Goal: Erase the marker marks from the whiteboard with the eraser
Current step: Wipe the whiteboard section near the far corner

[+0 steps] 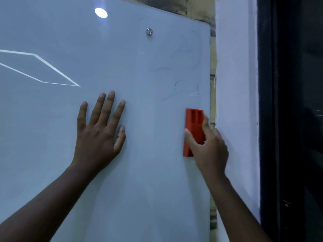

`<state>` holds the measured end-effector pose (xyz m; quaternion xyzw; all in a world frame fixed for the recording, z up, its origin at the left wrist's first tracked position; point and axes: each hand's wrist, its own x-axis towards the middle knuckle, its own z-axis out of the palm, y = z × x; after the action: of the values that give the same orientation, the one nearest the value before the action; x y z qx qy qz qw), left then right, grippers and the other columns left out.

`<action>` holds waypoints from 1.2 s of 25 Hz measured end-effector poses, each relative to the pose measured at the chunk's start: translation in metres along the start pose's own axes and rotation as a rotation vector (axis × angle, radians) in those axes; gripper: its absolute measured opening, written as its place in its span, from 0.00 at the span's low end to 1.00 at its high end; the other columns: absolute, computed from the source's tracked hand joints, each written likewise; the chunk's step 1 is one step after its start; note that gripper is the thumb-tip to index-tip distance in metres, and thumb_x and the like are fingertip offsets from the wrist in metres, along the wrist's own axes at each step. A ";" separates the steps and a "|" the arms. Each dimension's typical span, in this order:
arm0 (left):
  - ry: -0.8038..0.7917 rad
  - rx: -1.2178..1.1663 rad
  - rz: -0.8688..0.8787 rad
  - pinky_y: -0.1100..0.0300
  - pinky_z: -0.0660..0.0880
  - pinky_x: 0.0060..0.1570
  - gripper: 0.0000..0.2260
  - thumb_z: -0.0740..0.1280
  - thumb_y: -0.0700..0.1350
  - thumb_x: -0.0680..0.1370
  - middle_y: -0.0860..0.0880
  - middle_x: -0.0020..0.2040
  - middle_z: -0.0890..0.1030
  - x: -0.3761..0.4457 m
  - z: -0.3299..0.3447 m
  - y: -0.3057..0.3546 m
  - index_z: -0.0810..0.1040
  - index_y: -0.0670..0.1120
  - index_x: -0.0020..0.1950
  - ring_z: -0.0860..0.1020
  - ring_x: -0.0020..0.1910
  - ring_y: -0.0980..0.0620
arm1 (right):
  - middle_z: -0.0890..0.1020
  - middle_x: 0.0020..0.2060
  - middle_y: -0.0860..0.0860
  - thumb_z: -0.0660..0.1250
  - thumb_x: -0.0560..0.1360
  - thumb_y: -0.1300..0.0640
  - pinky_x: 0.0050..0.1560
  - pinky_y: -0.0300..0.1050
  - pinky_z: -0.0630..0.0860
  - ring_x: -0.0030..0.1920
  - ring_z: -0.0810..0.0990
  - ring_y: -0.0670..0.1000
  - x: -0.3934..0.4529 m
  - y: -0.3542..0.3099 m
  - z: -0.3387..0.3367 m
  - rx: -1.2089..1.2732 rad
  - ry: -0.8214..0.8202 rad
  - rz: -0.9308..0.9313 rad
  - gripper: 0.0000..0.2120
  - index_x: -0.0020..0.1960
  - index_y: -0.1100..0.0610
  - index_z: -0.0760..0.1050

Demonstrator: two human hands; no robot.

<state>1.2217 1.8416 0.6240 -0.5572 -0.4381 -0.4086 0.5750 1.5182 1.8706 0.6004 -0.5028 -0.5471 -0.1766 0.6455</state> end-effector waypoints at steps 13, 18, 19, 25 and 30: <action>0.068 0.042 -0.049 0.39 0.60 0.66 0.30 0.58 0.53 0.81 0.40 0.77 0.69 0.037 -0.005 -0.011 0.68 0.46 0.83 0.68 0.74 0.37 | 0.70 0.43 0.48 0.65 0.75 0.32 0.41 0.45 0.75 0.43 0.76 0.51 0.001 -0.084 0.016 0.069 -0.074 -0.309 0.37 0.80 0.43 0.64; 0.078 0.053 -0.054 0.37 0.56 0.72 0.30 0.56 0.55 0.82 0.41 0.82 0.63 0.102 0.002 -0.035 0.67 0.46 0.83 0.59 0.82 0.38 | 0.71 0.46 0.48 0.64 0.75 0.29 0.46 0.48 0.78 0.47 0.77 0.51 0.039 -0.076 0.001 -0.002 -0.163 -0.412 0.40 0.82 0.37 0.55; 0.078 0.050 -0.051 0.35 0.55 0.74 0.30 0.56 0.55 0.82 0.41 0.83 0.61 0.112 0.004 -0.040 0.66 0.47 0.84 0.57 0.84 0.39 | 0.72 0.46 0.49 0.63 0.75 0.28 0.47 0.48 0.77 0.48 0.78 0.52 0.054 -0.069 -0.002 -0.023 -0.151 -0.369 0.40 0.82 0.36 0.54; 0.084 0.070 -0.066 0.31 0.49 0.77 0.30 0.53 0.55 0.83 0.41 0.87 0.54 0.117 0.012 -0.040 0.60 0.50 0.86 0.56 0.85 0.40 | 0.78 0.44 0.50 0.64 0.76 0.31 0.45 0.47 0.71 0.45 0.76 0.53 0.093 -0.020 -0.013 0.024 0.069 -0.007 0.36 0.78 0.49 0.69; 0.121 0.088 -0.066 0.31 0.50 0.77 0.31 0.51 0.55 0.83 0.41 0.87 0.56 0.117 0.012 -0.039 0.60 0.49 0.86 0.58 0.85 0.40 | 0.81 0.45 0.52 0.66 0.75 0.32 0.43 0.46 0.69 0.48 0.81 0.56 0.125 -0.043 0.001 0.138 0.156 0.065 0.32 0.68 0.54 0.77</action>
<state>1.2166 1.8537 0.7474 -0.4910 -0.4380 -0.4406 0.6107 1.5266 1.8933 0.7304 -0.4594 -0.4893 -0.1559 0.7247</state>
